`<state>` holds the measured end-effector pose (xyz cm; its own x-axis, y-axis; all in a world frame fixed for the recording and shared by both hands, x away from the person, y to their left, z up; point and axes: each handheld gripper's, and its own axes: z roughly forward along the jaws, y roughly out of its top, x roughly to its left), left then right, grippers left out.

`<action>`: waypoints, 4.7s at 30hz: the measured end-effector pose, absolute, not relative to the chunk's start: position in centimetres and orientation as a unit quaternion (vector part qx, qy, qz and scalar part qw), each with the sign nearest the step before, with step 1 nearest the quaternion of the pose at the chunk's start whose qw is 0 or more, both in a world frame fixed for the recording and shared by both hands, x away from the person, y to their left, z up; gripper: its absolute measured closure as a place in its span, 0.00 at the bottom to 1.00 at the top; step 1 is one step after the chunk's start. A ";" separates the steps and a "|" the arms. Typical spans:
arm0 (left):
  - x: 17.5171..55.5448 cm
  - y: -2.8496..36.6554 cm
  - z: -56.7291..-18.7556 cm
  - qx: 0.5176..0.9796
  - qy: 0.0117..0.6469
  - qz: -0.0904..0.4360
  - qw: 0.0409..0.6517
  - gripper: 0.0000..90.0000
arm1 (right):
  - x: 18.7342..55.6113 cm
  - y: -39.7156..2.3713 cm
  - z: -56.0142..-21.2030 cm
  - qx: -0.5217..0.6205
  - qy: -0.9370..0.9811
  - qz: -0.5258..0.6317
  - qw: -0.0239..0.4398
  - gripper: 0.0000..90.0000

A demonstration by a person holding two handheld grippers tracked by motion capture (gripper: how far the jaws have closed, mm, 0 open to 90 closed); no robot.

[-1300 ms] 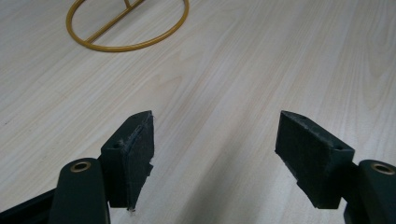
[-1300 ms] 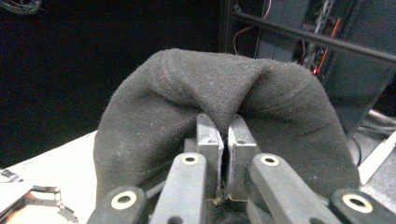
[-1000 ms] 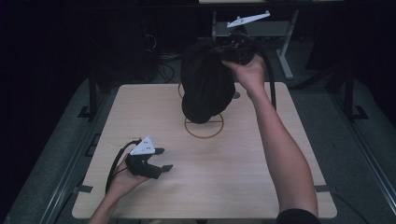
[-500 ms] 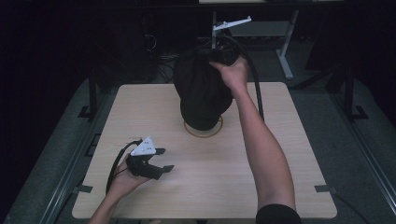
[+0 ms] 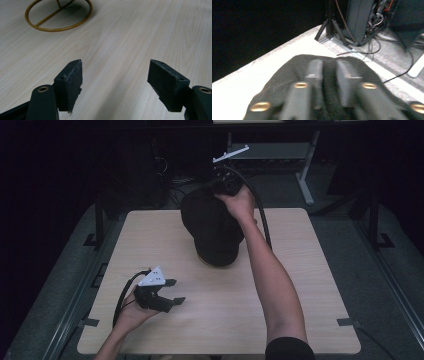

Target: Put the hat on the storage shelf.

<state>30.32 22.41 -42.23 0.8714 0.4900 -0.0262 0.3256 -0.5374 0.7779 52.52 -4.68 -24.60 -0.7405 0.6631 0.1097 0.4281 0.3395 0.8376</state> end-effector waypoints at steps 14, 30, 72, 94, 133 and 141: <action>30.6 23.2 -42.2 0.867 0.244 0.106 0.422 0.28 | 51.2 -6.1 -23.5 0.329 0.802 0.484 0.115 0.46; 31.0 24.0 -42.4 0.857 0.269 0.109 0.427 0.27 | 48.9 -9.0 -22.4 0.324 0.793 0.506 0.104 0.34; 31.1 25.2 -42.4 0.842 0.297 0.108 0.438 0.25 | 43.8 -15.1 -24.7 0.331 0.786 0.516 0.075 0.27; 31.1 25.4 -42.4 0.840 0.301 0.109 0.438 0.24 | 40.8 -19.3 -28.4 0.359 0.778 0.512 0.065 0.22; 31.0 25.6 -42.6 0.837 0.311 0.106 0.437 0.24 | 37.0 -23.4 -34.2 0.385 0.768 0.511 0.039 0.21; 31.0 25.7 -42.6 0.835 0.314 0.105 0.439 0.24 | 36.4 -23.9 -35.1 0.390 0.767 0.507 0.036 0.21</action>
<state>30.98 25.69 -42.55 0.7809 0.6166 -0.0998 0.4323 -0.4181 0.7989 36.40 -23.89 -35.09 -0.6929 0.6350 0.3415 0.5629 0.1805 0.8065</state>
